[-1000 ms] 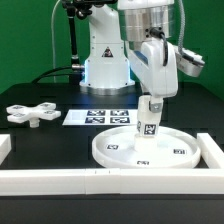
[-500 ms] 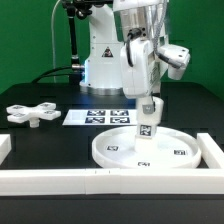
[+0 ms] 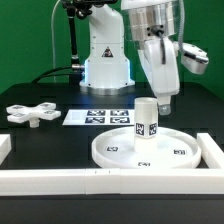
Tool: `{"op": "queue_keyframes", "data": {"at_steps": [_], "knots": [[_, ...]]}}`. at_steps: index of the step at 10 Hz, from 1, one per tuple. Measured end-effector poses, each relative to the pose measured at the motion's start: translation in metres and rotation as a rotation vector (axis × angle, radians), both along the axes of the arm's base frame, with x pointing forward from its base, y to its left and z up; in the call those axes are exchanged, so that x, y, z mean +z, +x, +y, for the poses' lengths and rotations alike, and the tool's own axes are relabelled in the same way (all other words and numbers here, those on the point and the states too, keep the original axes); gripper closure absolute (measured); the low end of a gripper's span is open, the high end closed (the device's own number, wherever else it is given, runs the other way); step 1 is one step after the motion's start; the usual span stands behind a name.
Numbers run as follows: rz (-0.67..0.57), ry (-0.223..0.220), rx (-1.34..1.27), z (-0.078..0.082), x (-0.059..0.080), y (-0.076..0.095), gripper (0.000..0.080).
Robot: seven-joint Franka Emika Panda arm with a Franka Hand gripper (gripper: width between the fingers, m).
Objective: Assemble round table
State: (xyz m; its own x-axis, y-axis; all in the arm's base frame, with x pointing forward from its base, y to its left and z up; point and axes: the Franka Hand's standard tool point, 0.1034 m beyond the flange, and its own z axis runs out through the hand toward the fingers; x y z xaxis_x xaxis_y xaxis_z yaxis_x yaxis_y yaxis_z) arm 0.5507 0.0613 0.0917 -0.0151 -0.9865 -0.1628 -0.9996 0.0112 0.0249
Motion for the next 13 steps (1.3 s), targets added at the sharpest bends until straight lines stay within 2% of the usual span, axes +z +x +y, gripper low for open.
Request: {"op": "queue_keyframes", "data": {"at_steps": [3, 4, 9, 13], "knots": [[-0.038, 0.005, 0.232, 0.000, 0.000, 0.000, 0.0151], [-0.051, 0.001, 0.396, -0.003, -0.001, -0.002, 0.0151], [-0.124, 0.003, 0.865, -0.019, -0.007, -0.009, 0.0151], [-0.172, 0.008, 1.162, -0.021, -0.008, -0.009, 0.0151]]}}
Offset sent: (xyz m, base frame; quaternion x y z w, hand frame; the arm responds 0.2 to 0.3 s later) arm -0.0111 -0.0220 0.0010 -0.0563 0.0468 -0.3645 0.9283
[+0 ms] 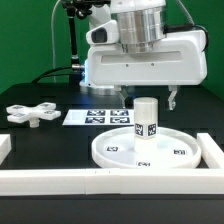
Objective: Assemble round table
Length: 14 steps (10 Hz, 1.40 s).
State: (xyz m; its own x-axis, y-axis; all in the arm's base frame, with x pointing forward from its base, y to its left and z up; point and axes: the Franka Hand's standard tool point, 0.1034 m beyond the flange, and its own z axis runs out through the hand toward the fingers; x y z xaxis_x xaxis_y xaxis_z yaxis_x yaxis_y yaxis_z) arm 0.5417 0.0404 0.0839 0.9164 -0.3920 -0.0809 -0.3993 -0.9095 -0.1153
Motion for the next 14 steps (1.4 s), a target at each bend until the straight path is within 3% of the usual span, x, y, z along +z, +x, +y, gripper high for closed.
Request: {"op": "queue_keyframes", "data": {"at_steps": [3, 5, 7, 13, 14], "knots": [[-0.031, -0.004, 0.214, 0.0004, -0.0002, 0.0003, 0.0151], [-0.086, -0.063, 0.534, 0.0049, 0.0022, 0.0048, 0.0151], [-0.107, -0.070, 0.779, 0.0034, 0.0029, 0.0061, 0.0151], [-0.133, -0.065, 1.092, 0.0001, 0.0008, 0.0056, 0.0151], [-0.147, -0.079, 1.239, -0.0021, 0.0002, 0.0064, 0.0151]]}}
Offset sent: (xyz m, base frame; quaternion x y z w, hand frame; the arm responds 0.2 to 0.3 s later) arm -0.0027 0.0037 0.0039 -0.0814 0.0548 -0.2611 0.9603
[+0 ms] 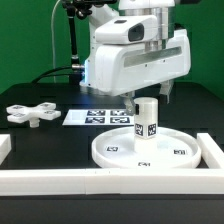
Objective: Assemble round table
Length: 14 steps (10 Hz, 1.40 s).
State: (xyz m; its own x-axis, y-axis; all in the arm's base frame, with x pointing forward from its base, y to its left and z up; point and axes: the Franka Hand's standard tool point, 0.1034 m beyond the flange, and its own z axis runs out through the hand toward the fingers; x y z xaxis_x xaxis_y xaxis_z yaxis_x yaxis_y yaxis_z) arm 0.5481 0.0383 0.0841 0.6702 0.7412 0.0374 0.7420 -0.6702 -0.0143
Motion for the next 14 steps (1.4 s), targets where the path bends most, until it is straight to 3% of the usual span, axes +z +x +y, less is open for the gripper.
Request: {"op": "queue_keyframes", "data": {"at_steps": [9, 12, 13, 14], "knots": [[0.020, -0.143, 0.813, 0.0059, -0.0063, -0.0015, 0.0151], [0.025, -0.151, 0.875, 0.0026, -0.0068, -0.0016, 0.0151], [0.026, -0.151, 0.872, 0.0016, -0.0069, -0.0016, 0.0267], [0.026, -0.151, 0.871, 0.0016, -0.0071, -0.0017, 0.0267]]}}
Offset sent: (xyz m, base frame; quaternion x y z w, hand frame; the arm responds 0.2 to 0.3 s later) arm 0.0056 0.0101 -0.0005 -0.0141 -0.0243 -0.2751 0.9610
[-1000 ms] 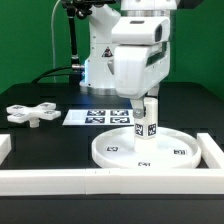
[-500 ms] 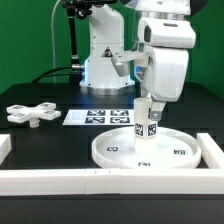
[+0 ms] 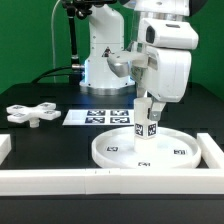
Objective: Assemble round table
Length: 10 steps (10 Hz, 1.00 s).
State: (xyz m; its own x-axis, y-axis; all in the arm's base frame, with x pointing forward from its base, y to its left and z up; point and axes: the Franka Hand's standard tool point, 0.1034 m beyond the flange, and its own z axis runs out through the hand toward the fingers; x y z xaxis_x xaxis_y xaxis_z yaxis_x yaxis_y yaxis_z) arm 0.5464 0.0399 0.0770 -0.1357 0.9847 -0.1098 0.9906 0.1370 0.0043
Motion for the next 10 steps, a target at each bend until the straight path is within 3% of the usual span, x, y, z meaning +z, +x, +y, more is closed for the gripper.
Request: {"op": "queue_keyframes", "data": {"at_steps": [1, 5, 10], "knots": [[0.000, 0.000, -0.001, -0.0002, -0.0002, -0.0002, 0.0392], [-0.007, 0.005, -0.118, -0.0003, -0.0010, -0.0011, 0.0392], [-0.002, -0.020, -0.779, 0.0049, -0.0018, -0.0083, 0.0390]]}}
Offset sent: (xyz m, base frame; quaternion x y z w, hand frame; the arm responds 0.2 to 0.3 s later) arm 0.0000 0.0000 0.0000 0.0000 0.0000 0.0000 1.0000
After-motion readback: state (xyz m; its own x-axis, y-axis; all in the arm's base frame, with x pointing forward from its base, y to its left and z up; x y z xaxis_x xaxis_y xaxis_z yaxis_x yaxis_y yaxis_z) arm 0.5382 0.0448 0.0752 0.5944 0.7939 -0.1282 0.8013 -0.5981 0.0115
